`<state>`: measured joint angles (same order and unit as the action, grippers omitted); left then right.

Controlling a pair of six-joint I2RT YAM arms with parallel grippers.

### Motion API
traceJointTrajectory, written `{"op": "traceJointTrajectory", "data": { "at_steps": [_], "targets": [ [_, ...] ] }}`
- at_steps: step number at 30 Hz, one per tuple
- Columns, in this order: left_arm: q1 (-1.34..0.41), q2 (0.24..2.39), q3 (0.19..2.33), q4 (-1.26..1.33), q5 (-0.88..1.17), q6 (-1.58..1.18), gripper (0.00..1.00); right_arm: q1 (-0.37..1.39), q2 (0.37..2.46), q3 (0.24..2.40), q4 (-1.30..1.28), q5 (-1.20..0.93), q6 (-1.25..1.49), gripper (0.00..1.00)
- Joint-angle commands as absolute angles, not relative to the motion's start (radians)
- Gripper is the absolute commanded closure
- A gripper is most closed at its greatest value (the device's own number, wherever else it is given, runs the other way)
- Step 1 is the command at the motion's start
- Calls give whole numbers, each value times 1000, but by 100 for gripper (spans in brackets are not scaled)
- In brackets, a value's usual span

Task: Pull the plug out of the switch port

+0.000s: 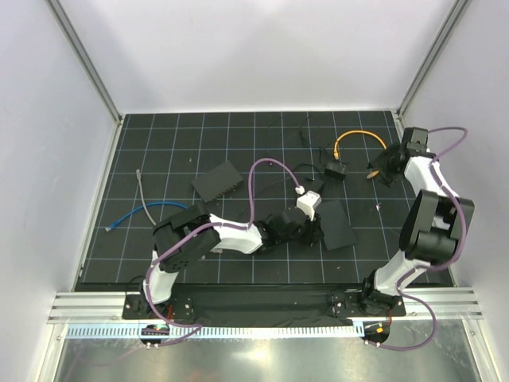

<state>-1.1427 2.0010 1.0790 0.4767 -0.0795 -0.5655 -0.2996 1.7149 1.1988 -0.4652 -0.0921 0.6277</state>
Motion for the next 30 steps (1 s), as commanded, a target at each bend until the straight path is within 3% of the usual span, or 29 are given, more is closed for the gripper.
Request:
{"op": "traceJointTrajectory", "data": {
  "at_steps": [1,7,16,30],
  "targets": [
    [-1126,1947,1057,552,-123,-601,61,-262,1579,1169,-549,-72,542,39],
    [-1092,1962,1045,552,-107,-679,64,-193,1473,1026,-551,-172,518,41],
    [-1089,2009,1126,422,-133,-703,82,-137,1376,829,-456,-195,531,49],
    [-1089,2095,1252,310,-110,-706,83,-137,1365,706,-413,-225,514,48]
  ]
}}
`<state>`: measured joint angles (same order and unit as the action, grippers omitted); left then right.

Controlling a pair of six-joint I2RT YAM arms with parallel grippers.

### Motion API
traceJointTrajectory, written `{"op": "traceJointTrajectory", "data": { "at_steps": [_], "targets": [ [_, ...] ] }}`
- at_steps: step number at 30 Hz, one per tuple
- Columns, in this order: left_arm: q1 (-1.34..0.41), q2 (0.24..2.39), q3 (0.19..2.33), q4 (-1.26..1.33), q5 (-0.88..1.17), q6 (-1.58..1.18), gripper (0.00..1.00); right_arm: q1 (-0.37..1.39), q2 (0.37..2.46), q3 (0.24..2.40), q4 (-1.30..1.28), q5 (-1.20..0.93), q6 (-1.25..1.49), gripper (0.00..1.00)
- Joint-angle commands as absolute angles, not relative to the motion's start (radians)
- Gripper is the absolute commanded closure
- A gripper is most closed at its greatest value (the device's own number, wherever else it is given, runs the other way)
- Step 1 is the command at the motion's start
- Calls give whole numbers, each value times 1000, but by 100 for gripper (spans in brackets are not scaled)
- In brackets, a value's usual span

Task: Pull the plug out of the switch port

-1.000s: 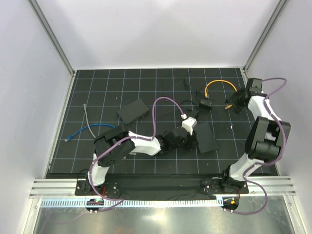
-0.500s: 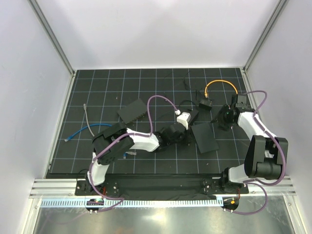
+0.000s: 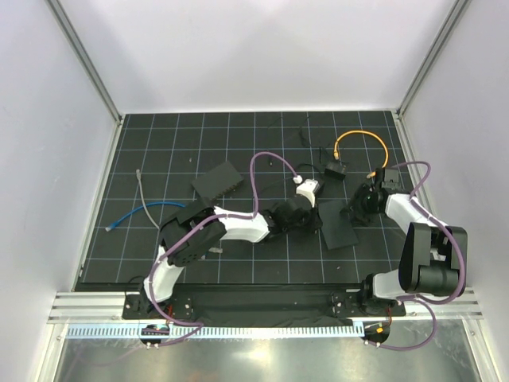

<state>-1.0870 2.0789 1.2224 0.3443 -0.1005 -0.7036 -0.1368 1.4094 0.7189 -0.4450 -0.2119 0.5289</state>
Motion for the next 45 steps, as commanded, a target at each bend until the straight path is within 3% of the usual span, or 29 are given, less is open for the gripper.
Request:
{"op": "traceJointTrajectory", "data": {
  "at_steps": [1,14,22,28,33,37,45],
  "targets": [
    [-1091,2097,1255,307,-113,-706,83,-138,1367,698,-414,-225,511,48],
    [-1091,2321,1544,128,138,-669,77,-140,1195,631,-571,-138,575,49],
    [-1080,2462,1756,83,385,-664,76,-140,1089,511,-584,-280,741,49],
    [-1078,2399,1692,176,373,-621,70,-140,919,474,-615,-210,816,48],
    [-1085,2430,1759,149,422,-597,68,-138,858,449,-604,-192,880,48],
    [-1089,2385,1692,196,374,-586,64,-140,839,491,-662,-120,862,48],
    [-1078,2198,1726,9,255,-526,49,-141,844,598,-781,-25,793,25]
  ]
}}
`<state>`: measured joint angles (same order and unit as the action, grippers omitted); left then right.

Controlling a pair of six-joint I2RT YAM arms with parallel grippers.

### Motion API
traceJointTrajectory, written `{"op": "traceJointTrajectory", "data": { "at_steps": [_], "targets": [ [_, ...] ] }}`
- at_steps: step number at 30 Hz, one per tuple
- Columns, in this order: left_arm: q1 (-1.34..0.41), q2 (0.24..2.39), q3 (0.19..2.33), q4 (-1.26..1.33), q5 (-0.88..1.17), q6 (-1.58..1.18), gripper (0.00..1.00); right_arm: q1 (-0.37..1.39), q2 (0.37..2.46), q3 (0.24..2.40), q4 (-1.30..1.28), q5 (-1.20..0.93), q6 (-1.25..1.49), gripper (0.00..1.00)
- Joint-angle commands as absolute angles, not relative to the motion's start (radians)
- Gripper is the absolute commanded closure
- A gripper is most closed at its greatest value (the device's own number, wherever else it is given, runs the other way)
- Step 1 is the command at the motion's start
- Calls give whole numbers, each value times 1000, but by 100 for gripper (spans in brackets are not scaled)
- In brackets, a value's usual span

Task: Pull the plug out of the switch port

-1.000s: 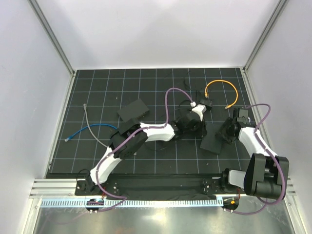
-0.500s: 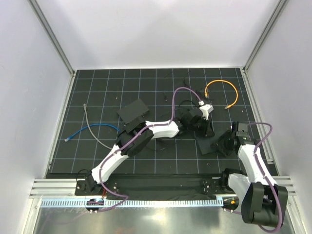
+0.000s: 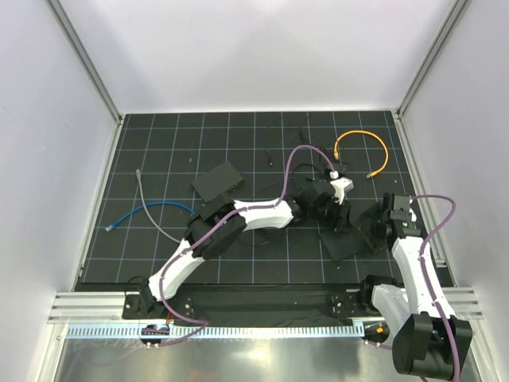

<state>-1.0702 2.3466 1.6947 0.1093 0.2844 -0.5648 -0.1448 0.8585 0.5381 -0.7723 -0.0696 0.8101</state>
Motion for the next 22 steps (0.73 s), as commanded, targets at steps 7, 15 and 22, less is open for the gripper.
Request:
{"op": "traceJointTrajectory", "data": {
  "at_steps": [7,15,22],
  "targets": [
    [-1022,1967,1691,-115,184,-497,34,-140,830,663,-807,-99,703,6],
    [-892,1614,1203,90,169,-731,34,-86,903,707,-784,-119,637,1],
    [-787,1318,691,368,293,-929,34,-28,991,624,-511,-429,618,0]
  ]
}}
